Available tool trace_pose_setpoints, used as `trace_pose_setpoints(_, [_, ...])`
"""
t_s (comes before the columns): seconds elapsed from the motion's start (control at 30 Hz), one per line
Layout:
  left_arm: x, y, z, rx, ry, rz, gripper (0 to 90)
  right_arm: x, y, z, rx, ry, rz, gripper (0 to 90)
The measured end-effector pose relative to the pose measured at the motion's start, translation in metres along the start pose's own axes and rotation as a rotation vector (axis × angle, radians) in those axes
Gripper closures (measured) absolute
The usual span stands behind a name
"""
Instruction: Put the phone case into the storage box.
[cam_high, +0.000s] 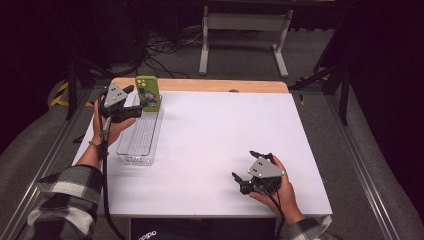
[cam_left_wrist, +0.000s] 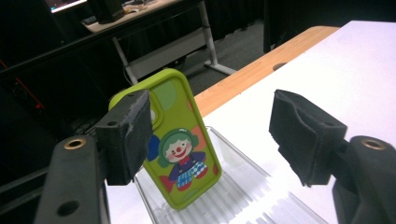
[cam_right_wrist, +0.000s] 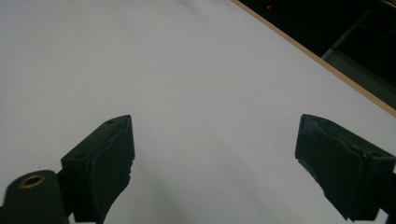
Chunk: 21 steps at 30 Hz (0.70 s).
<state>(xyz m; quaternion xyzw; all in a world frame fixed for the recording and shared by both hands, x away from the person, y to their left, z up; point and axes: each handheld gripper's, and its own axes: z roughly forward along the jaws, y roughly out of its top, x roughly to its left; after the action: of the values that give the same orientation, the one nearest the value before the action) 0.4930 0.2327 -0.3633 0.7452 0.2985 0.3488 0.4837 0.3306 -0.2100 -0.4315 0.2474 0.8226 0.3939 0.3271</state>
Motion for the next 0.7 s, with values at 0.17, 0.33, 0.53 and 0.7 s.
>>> trace_pose_setpoints(0.17, [0.0, 0.001, -0.005, -0.028, -0.028, -0.023, 24.4, 0.0, 0.0, 0.0, -0.004, 0.0, 0.004, 12.5])
trace_pose_setpoints(0.33, [0.001, 0.002, -0.014, -0.061, -0.035, -0.048, 18.9, -0.001, 0.001, -0.002, -0.008, 0.0, 0.007, 12.7])
trace_pose_setpoints(0.53, [-0.001, 0.002, -0.02, -0.073, -0.04, -0.053, 16.1, -0.002, 0.001, -0.003, -0.014, -0.002, 0.01, 12.6])
trace_pose_setpoints(0.7, [-0.005, 0.0, -0.026, -0.08, -0.03, -0.032, 14.7, -0.002, 0.002, -0.004, -0.017, -0.002, 0.013, 12.7])
